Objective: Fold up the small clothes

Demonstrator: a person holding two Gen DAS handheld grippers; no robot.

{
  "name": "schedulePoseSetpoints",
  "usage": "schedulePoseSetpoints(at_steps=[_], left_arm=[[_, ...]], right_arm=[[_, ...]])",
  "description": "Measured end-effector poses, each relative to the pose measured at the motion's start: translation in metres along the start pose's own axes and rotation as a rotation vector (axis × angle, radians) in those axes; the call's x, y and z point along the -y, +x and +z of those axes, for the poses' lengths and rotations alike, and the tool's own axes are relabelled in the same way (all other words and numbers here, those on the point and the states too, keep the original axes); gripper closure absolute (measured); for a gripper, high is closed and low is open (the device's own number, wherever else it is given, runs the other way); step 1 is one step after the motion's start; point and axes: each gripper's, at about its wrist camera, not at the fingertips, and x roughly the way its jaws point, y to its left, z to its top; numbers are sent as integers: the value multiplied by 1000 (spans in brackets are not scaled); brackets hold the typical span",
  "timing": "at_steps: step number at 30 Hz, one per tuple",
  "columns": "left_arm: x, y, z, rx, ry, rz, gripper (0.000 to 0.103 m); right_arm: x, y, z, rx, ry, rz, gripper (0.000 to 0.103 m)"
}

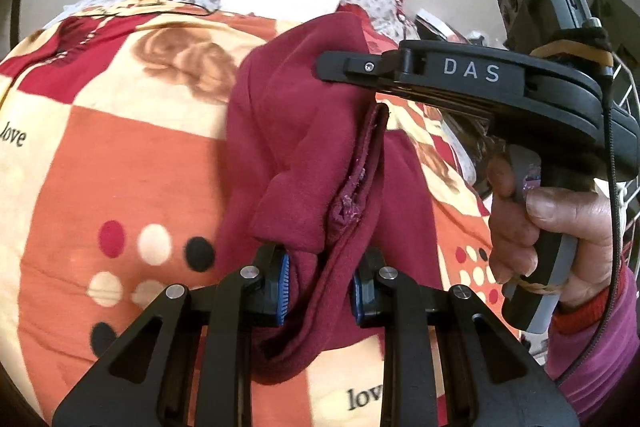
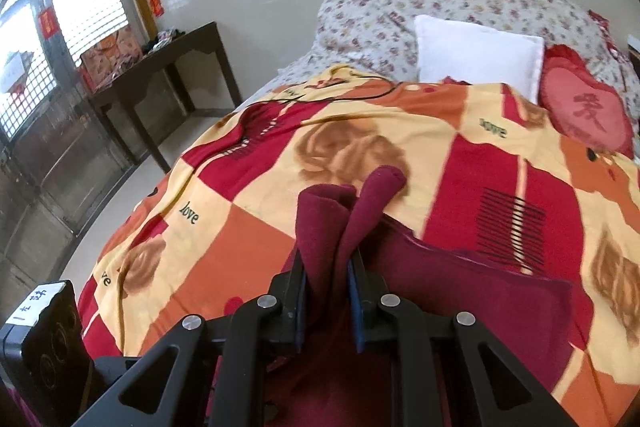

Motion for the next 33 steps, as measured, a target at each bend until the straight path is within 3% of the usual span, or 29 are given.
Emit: schedulePoseSetpoints(at_steps=[14, 33], left_arm=[[50, 28, 0, -47, 75, -12, 81], [103, 72, -12, -121, 156, -40, 81]], right_arm=[[55, -41, -22, 39, 76, -26, 87], [125, -62, -56, 21, 158, -80, 87]])
